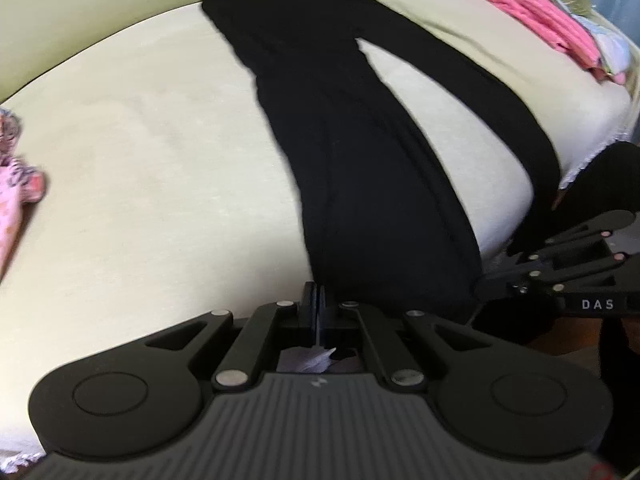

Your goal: Fold clothes

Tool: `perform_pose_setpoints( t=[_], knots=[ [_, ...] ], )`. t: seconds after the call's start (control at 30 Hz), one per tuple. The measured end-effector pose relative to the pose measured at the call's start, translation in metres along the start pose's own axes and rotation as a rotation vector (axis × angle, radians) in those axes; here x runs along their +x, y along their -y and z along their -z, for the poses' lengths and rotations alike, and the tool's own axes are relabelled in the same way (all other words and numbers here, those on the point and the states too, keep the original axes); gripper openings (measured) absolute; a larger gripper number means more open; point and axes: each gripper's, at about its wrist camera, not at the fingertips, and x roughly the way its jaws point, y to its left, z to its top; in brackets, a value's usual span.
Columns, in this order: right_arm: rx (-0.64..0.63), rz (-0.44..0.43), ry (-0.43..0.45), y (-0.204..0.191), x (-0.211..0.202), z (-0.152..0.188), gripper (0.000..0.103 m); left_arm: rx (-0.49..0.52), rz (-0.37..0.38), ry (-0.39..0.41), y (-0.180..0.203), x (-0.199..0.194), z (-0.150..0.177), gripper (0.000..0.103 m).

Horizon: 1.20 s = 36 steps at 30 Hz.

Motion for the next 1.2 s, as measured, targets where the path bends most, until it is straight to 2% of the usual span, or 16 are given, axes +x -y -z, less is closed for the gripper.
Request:
perform_pose_setpoints(
  t=[0.03,0.1,0.2,0.23,0.3,0.33,0.43,0.6,0.73,0.8,0.97,1.07,1.1,1.17,1.2],
  knots=[
    [0.007,0.014,-0.009,0.002,0.001,0.001,0.007,0.002,-0.009,-0.007,-0.001,-0.002,0.001,0.000],
    [0.045,0.050,-0.023,0.012,-0.001,0.004,0.011,0.002,-0.015,-0.010,-0.003,-0.008,0.002,0.000],
    [0.079,0.089,0.019,0.029,-0.026,0.009,0.012,0.015,0.006,0.037,0.005,-0.019,-0.004,0.000],
    [0.080,0.108,0.047,0.034,-0.038,0.011,0.017,0.031,0.022,0.052,0.013,-0.021,-0.008,0.005],
    [0.088,0.158,0.106,0.047,-0.064,0.016,0.023,0.063,0.054,0.082,0.029,-0.023,-0.015,0.035],
    [0.102,0.196,0.134,0.056,-0.078,0.019,0.026,0.081,0.076,0.093,0.040,-0.021,-0.020,0.038],
    [0.147,0.277,0.181,0.086,-0.107,0.017,0.028,0.114,0.168,0.116,0.078,-0.007,-0.039,0.039],
    [0.150,0.335,0.175,0.128,-0.122,0.012,0.030,0.157,0.281,0.100,0.139,0.029,-0.064,0.040],
    [0.075,0.312,0.134,0.143,-0.116,0.006,0.030,0.159,0.316,0.061,0.172,0.061,-0.074,0.040],
    [0.052,0.282,0.116,0.147,-0.108,0.001,0.030,0.155,0.326,0.060,0.176,0.063,-0.073,0.040],
    [-0.002,0.311,0.092,0.152,-0.091,-0.012,0.029,0.127,0.313,0.064,0.194,0.081,-0.088,0.035],
    [-0.033,0.301,0.073,0.150,-0.088,-0.015,0.010,0.153,0.249,0.063,0.194,0.081,-0.090,0.003],
    [-0.036,0.310,0.075,0.150,-0.089,-0.015,0.000,0.148,0.252,0.058,0.190,0.081,-0.090,0.003],
    [-0.011,0.396,0.086,0.153,-0.093,-0.015,0.000,0.124,0.269,0.045,0.184,0.081,-0.089,0.002],
    [0.021,0.397,0.089,0.159,-0.095,-0.015,0.000,0.123,0.270,0.044,0.181,0.081,-0.088,0.002]
  ],
)
